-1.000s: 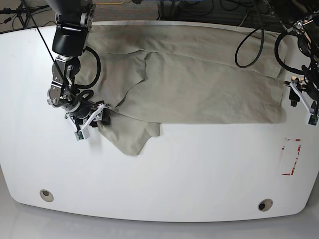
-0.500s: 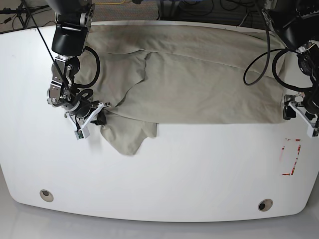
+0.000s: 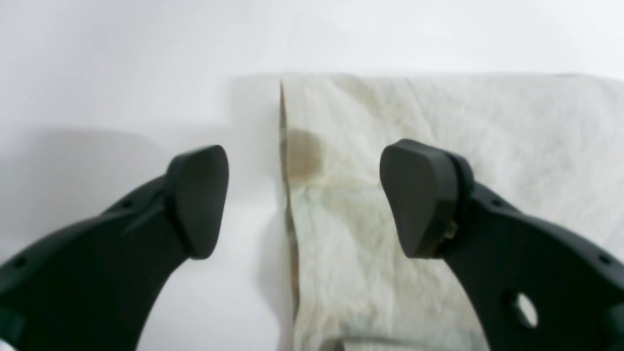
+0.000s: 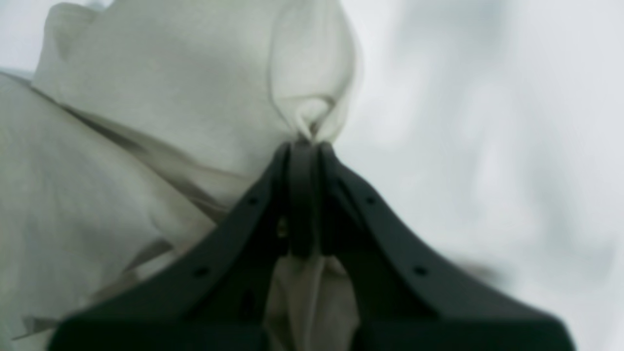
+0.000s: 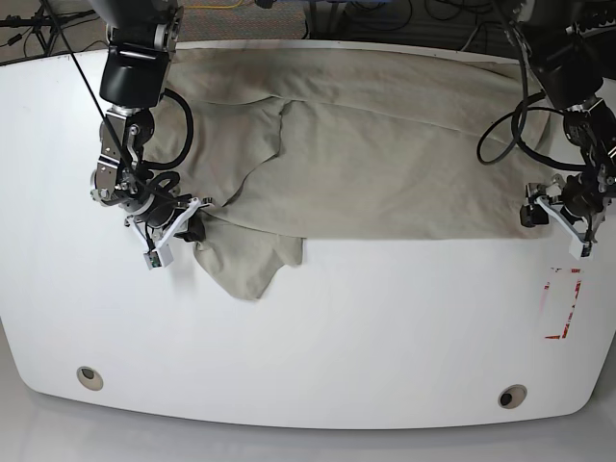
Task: Fold the T-shirt properly
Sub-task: 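Move the left gripper to the shirt's side edge and grasp it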
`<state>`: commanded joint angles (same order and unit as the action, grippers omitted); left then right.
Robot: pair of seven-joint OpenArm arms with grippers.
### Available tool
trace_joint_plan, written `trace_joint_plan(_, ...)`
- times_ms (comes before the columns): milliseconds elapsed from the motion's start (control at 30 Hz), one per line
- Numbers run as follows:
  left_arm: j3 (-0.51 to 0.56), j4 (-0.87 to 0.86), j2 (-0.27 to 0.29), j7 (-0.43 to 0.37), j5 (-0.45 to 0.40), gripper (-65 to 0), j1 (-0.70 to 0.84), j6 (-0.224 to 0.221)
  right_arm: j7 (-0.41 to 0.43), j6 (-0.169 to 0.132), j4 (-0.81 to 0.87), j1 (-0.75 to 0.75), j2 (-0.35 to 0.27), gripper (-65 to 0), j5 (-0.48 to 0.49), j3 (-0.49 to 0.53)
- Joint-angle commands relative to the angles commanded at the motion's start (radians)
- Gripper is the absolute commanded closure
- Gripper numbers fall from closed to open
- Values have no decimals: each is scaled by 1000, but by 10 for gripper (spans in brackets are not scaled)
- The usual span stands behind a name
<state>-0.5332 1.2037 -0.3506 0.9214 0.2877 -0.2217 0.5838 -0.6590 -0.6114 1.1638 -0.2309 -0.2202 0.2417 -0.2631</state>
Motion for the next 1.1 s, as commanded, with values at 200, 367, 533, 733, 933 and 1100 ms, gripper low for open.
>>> trace_joint_plan(200, 23, -61, 5, -23, -78, -494, -51, 0, 0, 0, 0, -2, 0, -2, 0, 0)
trace_joint_plan(367, 23, -132, 5, -37, -89, -494, -81, 0, 0, 0, 2, -2, 0, -2, 2, 0)
trace_joint_plan(533, 28, -149, 8, -66, -89, -494, -81, 0, 0, 0, 2, -2, 0, -2, 5, 0)
trace_joint_plan(733, 60, -149, 34, -66, -89, -493, -81, 2, 0, 0, 15, -3, 0, -2, 2, 0)
trace_joint_plan(933, 64, -149, 44, -64, -89, -442, -81, 5, -11, 0, 55, 0, 0, -2, 0, 0)
trace_joint_plan(1100, 71, -149, 44, -64, -89, -260, -81, 5, -35, 0, 55, -5, 0, -2, 0, 0)
